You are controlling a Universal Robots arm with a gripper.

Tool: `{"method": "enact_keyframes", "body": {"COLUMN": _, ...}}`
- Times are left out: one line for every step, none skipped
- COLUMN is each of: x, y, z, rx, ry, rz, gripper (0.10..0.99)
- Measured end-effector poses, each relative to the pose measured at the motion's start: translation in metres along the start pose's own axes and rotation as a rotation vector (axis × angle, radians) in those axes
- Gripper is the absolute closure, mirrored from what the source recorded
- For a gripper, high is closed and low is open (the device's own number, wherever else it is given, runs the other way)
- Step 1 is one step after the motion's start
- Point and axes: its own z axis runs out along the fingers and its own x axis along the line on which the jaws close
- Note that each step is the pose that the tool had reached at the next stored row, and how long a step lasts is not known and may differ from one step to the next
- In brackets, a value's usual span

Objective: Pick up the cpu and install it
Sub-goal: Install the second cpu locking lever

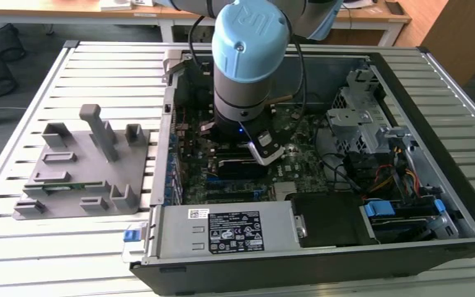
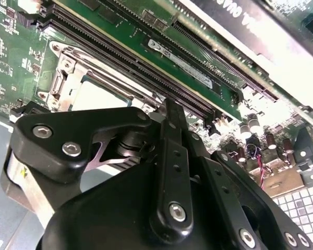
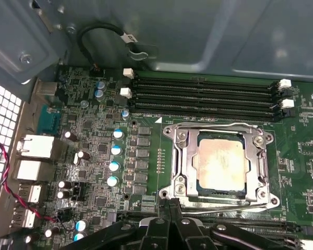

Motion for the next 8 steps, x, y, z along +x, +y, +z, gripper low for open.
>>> {"method": "enact_keyframes", "body": {"x": 0.0, "y": -0.0006, "z": -0.0002, "rx": -0.002, "ry": -0.0001, "rz": 0.0, "gripper": 0.98}}
{"method": "enact_keyframes", "body": {"x": 0.0, "y": -0.0011, "z": -0.0003, "rx": -0.004, "ry": -0.0003, "rz": 0.0, "gripper": 0.98}}
{"method": "enact_keyframes", "body": {"x": 0.0001, "y": -0.0014, "z": -0.0005, "rx": -0.007, "ry": -0.0004, "rz": 0.0, "gripper": 0.98}}
{"method": "enact_keyframes", "body": {"x": 0.0001, "y": -0.0015, "z": -0.0005, "rx": -0.009, "ry": -0.0005, "rz": 0.0, "gripper": 0.98}}
{"method": "enact_keyframes", "body": {"x": 0.0001, "y": -0.0015, "z": -0.0006, "rx": -0.012, "ry": -0.0006, "rz": 0.0, "gripper": 0.98}}
{"method": "enact_keyframes", "body": {"x": 0.0001, "y": -0.0016, "z": -0.0005, "rx": -0.016, "ry": -0.0008, "rz": 0.0, "gripper": 0.98}}
{"method": "enact_keyframes", "body": {"x": 0.0001, "y": -0.0017, "z": -0.0002, "rx": -0.02, "ry": -0.0011, "rz": 0.0, "gripper": 0.98}}
{"method": "enact_keyframes", "body": {"x": 0.0001, "y": -0.0017, "z": 0.0002, "rx": -0.023, "ry": -0.0013, "rz": 0.0, "gripper": 0.98}}
